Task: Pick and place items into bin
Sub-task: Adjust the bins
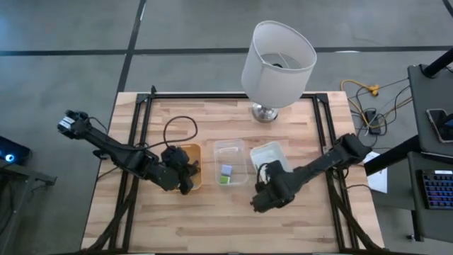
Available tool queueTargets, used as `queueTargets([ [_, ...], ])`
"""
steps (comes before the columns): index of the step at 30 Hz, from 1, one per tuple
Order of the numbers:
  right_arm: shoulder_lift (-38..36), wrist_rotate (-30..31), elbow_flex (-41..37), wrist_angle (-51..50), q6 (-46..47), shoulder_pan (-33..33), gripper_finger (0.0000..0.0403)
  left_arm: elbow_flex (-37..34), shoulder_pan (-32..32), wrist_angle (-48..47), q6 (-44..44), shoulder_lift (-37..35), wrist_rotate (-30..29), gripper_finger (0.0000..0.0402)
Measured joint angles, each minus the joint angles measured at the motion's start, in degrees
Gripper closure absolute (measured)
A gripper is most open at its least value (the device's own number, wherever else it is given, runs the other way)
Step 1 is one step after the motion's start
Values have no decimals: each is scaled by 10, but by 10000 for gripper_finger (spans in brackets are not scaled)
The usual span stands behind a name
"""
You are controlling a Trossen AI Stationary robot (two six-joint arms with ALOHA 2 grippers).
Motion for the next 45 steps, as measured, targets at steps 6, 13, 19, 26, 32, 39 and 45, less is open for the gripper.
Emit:
queueTargets([
  [6,-23,-31,-85,10,-16,-29,394,0,-8,42,0,32,9,402],
  [13,-81,40,-100,199,-90,-66,394,0,-21,51,-28,61,14,402],
  [19,-70,5,-99,344,-254,-148,394,0,-22,51,-30,65,14,402],
  [26,-52,-13,-106,346,-324,-200,394,0,-22,50,-43,52,14,402],
  [32,-50,-18,-118,355,-356,-224,394,0,-22,49,-43,52,14,402],
  [39,-50,-49,-169,434,-380,-238,394,0,-22,48,-43,52,6,402],
  [45,-49,-32,-179,443,-381,-239,394,0,-22,48,-44,52,3,402],
])
